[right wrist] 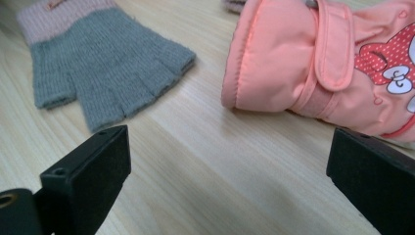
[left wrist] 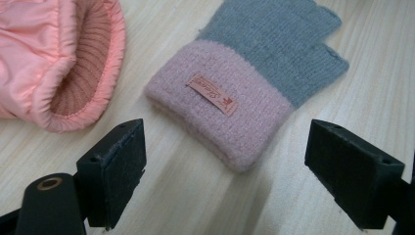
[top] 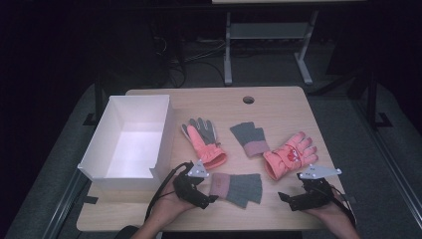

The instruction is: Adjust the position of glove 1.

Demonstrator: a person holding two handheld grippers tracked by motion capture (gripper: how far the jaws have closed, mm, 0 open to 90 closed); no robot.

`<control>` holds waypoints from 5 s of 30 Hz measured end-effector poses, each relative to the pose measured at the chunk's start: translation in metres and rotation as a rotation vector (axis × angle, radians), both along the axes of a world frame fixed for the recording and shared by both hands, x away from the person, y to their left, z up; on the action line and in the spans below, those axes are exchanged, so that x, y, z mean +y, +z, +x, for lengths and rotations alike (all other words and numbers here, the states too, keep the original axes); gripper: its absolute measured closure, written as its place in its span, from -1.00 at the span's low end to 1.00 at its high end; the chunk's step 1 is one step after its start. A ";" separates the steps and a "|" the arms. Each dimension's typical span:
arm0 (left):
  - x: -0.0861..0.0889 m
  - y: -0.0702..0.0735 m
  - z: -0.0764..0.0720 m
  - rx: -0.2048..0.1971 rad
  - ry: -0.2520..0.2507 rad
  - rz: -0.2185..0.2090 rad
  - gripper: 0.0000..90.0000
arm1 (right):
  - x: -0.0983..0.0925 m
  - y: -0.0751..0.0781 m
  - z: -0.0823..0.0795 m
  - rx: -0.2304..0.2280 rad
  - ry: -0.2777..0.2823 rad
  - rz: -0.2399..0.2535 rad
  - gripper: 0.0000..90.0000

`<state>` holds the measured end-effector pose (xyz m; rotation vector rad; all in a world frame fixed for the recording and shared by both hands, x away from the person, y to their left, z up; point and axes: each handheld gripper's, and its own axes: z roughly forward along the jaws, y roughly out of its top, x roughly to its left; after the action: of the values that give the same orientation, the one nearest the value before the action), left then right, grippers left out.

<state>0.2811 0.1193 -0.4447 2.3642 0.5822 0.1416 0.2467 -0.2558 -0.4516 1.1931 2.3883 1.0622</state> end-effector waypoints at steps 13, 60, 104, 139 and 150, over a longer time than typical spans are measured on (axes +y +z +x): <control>0.002 0.005 0.003 0.017 0.007 -0.031 -0.41 | -0.008 -0.003 0.001 0.028 0.000 0.010 -0.95; -0.031 0.001 0.052 0.025 0.021 0.002 1.00 | 0.067 0.000 -0.001 0.060 0.304 0.044 1.00; -0.039 -0.006 0.008 0.172 -0.136 0.014 1.00 | 0.104 -0.002 0.059 0.006 0.183 -0.072 1.00; -0.061 -0.008 0.046 0.112 -0.072 0.038 1.00 | 0.097 -0.007 0.050 0.045 0.186 -0.114 1.00; -0.019 -0.006 0.026 0.162 -0.008 0.037 1.00 | 0.122 -0.009 0.064 0.045 0.249 -0.083 1.00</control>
<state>0.3072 0.1004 -0.4509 2.4287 0.6521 -0.0435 0.3110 -0.1334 -0.4606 0.9198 2.6403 1.0030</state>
